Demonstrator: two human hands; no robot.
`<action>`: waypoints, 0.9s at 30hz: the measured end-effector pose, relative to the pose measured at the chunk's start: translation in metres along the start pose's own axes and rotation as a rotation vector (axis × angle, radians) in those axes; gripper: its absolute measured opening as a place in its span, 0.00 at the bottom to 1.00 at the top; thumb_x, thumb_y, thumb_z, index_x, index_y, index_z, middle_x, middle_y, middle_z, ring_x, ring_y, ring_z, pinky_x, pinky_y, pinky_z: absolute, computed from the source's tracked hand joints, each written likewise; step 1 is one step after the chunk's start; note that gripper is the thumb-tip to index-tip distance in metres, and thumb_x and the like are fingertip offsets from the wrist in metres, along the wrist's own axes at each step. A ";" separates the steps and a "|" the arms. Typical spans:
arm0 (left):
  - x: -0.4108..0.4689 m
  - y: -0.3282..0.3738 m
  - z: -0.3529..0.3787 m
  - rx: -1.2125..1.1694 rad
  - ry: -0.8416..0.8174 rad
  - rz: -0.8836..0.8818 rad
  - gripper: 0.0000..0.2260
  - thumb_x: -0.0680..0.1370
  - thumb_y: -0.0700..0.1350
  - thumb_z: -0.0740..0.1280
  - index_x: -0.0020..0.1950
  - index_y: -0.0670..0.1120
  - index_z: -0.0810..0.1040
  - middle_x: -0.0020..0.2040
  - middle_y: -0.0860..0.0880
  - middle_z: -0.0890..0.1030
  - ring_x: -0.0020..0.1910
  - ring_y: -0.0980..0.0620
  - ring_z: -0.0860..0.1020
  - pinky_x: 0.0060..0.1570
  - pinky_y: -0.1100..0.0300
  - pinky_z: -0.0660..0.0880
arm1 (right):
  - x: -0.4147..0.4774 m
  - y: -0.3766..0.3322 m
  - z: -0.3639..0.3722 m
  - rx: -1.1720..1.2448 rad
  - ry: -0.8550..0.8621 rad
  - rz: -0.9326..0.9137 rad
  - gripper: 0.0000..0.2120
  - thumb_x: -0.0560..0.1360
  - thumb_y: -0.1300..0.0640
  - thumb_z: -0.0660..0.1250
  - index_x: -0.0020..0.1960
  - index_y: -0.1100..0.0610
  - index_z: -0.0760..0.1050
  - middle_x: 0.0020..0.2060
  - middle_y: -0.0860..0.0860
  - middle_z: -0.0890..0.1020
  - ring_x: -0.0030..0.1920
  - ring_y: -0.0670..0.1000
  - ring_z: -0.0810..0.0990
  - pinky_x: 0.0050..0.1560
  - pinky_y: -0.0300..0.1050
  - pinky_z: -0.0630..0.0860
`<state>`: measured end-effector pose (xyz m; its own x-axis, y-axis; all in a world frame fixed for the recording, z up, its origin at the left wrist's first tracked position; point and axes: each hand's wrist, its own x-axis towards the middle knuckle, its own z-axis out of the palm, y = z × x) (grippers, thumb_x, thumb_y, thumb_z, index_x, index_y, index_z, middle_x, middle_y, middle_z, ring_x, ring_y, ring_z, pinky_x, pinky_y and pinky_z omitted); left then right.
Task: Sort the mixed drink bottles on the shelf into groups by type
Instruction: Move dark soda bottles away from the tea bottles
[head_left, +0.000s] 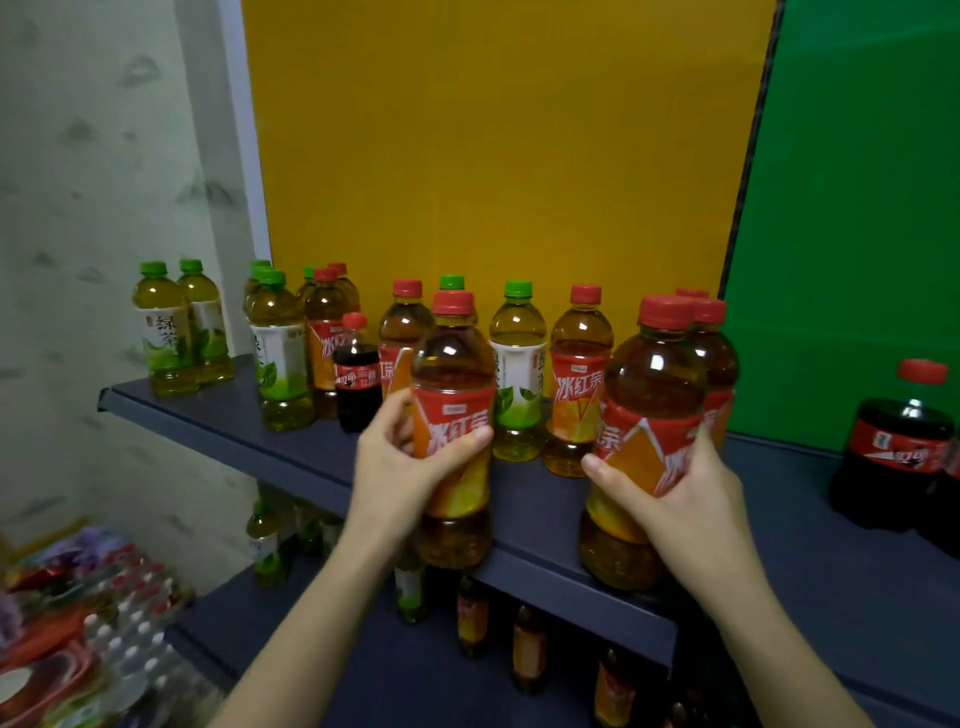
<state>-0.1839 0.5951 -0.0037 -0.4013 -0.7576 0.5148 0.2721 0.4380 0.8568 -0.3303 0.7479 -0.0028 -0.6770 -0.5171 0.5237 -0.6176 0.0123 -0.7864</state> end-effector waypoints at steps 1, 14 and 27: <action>0.008 -0.005 0.003 -0.011 -0.024 -0.009 0.30 0.59 0.49 0.76 0.59 0.46 0.75 0.50 0.51 0.82 0.46 0.60 0.81 0.43 0.67 0.78 | 0.002 0.000 0.010 -0.010 0.014 -0.002 0.44 0.54 0.28 0.71 0.64 0.46 0.67 0.54 0.46 0.78 0.54 0.49 0.77 0.57 0.48 0.74; 0.058 -0.051 0.038 -0.087 -0.391 0.014 0.30 0.67 0.50 0.76 0.65 0.51 0.69 0.56 0.54 0.79 0.55 0.59 0.79 0.53 0.61 0.78 | 0.019 0.010 0.071 -0.060 0.278 0.080 0.37 0.64 0.47 0.72 0.67 0.57 0.61 0.55 0.49 0.74 0.51 0.50 0.75 0.48 0.41 0.69; 0.052 -0.041 0.006 0.066 -0.550 0.059 0.24 0.71 0.59 0.69 0.64 0.62 0.67 0.59 0.65 0.74 0.60 0.67 0.72 0.60 0.65 0.72 | -0.021 0.004 0.066 -0.347 0.264 0.134 0.33 0.71 0.49 0.67 0.73 0.49 0.59 0.68 0.51 0.69 0.65 0.53 0.71 0.59 0.52 0.71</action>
<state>-0.2210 0.5407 -0.0124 -0.7894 -0.3743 0.4865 0.2595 0.5148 0.8171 -0.2921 0.7025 -0.0381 -0.8113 -0.2562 0.5256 -0.5846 0.3740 -0.7200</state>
